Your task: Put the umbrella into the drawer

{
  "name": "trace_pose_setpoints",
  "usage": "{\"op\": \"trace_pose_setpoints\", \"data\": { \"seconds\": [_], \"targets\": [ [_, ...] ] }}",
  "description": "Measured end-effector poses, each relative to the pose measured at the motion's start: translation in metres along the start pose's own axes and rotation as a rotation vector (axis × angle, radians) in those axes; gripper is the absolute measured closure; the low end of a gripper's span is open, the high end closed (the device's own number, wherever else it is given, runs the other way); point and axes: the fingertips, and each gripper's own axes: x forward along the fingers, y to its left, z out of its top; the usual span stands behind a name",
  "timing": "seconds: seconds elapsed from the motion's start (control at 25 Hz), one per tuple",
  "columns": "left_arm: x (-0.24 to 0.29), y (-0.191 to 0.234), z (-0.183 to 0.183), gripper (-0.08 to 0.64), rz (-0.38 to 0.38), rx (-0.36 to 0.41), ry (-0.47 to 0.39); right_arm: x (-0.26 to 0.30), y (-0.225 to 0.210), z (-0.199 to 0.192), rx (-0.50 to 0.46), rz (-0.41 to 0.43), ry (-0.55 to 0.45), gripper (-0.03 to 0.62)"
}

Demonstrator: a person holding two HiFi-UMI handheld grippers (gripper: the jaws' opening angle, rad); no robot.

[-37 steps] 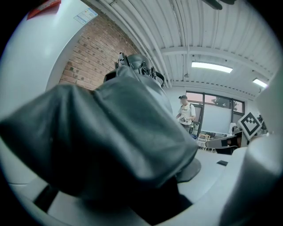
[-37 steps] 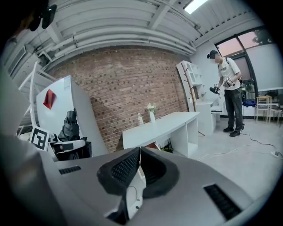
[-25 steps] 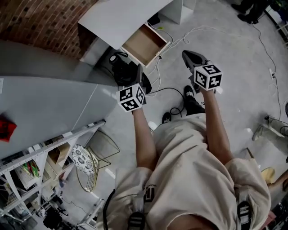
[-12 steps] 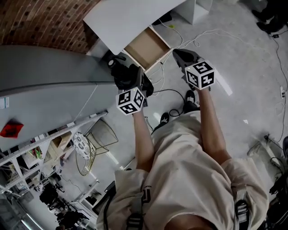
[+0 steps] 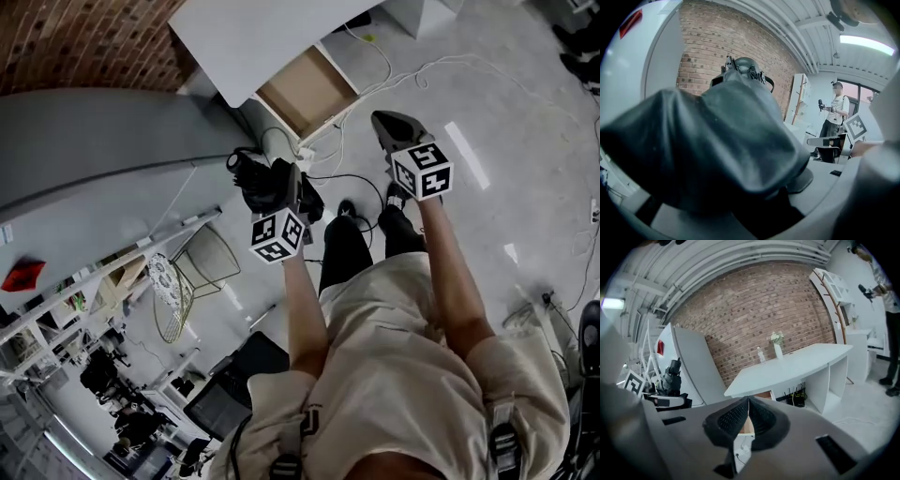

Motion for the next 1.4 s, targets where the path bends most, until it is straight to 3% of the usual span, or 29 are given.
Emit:
{"op": "trace_pose_setpoints", "data": {
  "seconds": [0.24,0.52,0.88,1.12,1.4],
  "targets": [
    [0.014,0.002,-0.018,0.298,-0.024,-0.028,0.049,0.011,-0.022,0.001,-0.029,-0.010,0.039,0.525],
    [0.060,0.010,-0.039,0.298,-0.093,0.043,0.096,0.047,-0.026,-0.020,-0.011,-0.018,0.063,0.525],
    [0.135,0.019,-0.070,0.298,-0.188,0.068,0.140,0.100,-0.025,-0.072,0.017,-0.045,0.107,0.525],
    [0.183,0.029,-0.062,0.298,-0.267,0.145,0.139,0.128,-0.028,-0.083,0.063,-0.060,0.090,0.525],
    [0.245,0.035,-0.074,0.298,-0.329,0.295,0.173,0.146,-0.039,-0.112,0.109,-0.073,0.105,0.525]
  ]
}}
